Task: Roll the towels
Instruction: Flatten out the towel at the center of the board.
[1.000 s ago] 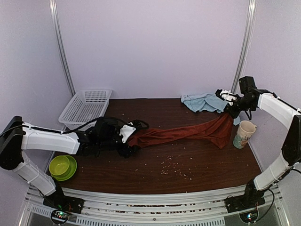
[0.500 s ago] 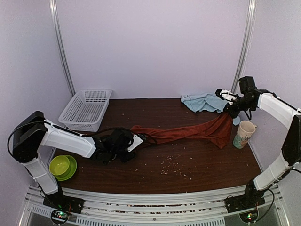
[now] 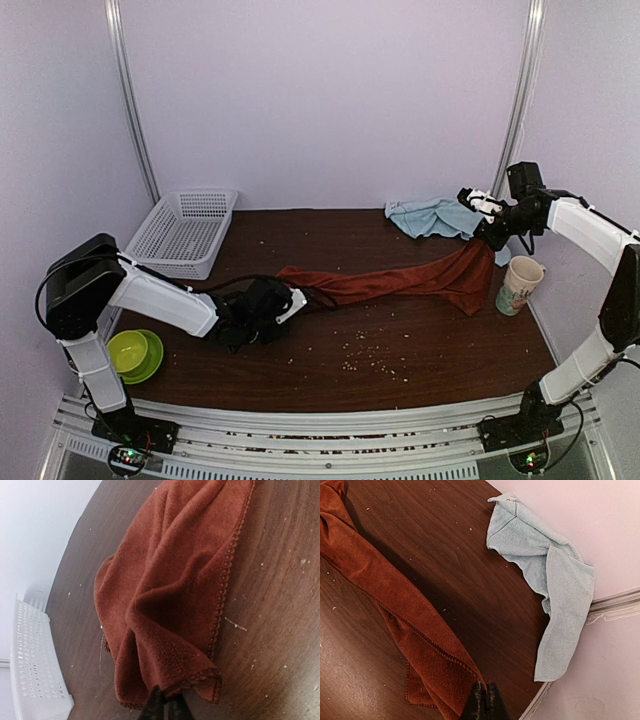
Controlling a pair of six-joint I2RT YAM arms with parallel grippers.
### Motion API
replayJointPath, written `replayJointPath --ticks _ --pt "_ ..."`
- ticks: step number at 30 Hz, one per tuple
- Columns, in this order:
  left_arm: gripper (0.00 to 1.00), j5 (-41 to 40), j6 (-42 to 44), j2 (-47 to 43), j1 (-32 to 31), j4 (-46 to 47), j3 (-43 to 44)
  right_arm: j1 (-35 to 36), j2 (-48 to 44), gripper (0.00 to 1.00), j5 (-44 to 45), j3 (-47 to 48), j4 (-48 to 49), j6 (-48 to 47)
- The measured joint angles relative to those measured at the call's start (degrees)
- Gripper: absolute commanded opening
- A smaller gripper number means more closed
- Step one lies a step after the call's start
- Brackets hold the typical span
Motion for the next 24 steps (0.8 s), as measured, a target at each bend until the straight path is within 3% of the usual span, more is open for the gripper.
replayJointPath --ticks 8,14,19,22,24 --pt "0.0 5.7 -0.5 -0.4 0.0 3.5 -0.7 0.1 0.0 0.0 0.0 0.0 0.3 0.2" --pt "0.0 15.1 -4.0 -11.5 1.0 8.3 -8.6 0.3 0.0 0.0 0.0 0.0 0.8 0.8" --pt "0.0 22.2 -12.2 -19.1 11.4 11.2 -10.7 0.3 0.1 0.0 1.9 0.0 2.9 3.8" --pt "0.0 23.3 -16.8 -16.4 18.1 10.6 -9.3 0.3 0.6 0.0 3.5 0.1 4.0 5.3" --pt "0.0 23.9 -19.2 -11.1 19.2 8.4 -6.0 0.4 1.3 0.0 4.3 0.1 4.7 6.1"
